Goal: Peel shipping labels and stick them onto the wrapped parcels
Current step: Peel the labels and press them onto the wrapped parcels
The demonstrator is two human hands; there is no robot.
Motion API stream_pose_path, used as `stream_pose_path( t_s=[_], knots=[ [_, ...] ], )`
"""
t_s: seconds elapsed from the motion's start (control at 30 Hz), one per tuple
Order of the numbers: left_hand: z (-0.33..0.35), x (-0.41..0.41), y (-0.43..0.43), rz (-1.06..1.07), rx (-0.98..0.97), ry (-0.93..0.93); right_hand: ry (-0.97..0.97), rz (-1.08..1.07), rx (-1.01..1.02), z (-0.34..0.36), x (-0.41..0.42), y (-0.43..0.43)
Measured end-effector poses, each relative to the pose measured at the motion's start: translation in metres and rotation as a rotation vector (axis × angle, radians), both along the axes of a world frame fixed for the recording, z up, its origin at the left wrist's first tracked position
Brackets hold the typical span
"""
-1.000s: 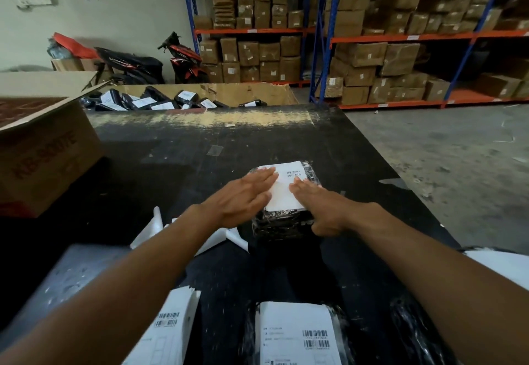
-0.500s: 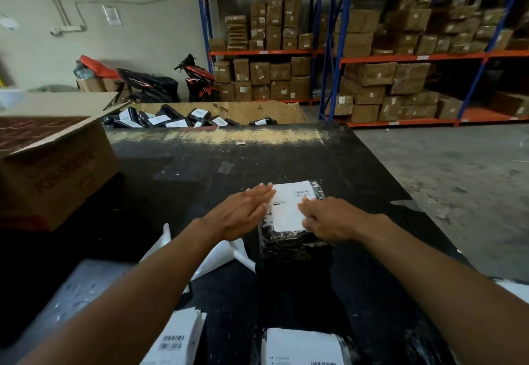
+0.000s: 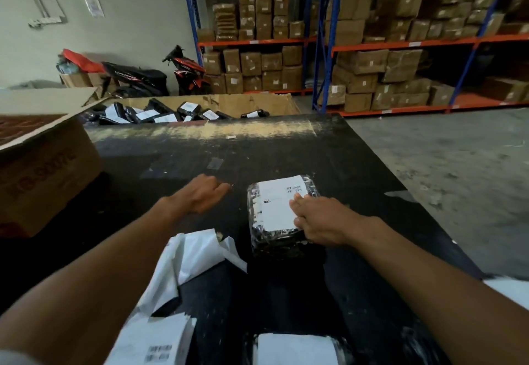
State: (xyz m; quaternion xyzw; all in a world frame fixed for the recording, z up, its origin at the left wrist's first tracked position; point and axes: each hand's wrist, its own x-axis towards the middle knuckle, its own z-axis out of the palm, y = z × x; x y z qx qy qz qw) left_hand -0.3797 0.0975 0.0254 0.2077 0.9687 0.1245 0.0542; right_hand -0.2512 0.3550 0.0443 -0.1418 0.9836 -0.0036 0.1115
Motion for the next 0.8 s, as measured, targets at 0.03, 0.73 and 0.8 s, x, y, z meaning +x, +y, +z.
stream_pose_path(
  t_s=[0.03, 0.73, 0.8],
  knots=[
    [0.002, 0.002, 0.002, -0.021, 0.043, 0.023, 0.004, -0.001, 0.001, 0.0, -0.001, 0.0],
    [-0.009, 0.068, 0.049, 0.214, 0.495, 0.056, 0.078, -0.053, -0.012, -0.001, 0.005, -0.004],
    [-0.015, 0.082, 0.074, 0.238, 0.601, -0.016, 0.138, -0.092, -0.054, -0.002, 0.006, -0.006]
  ],
)
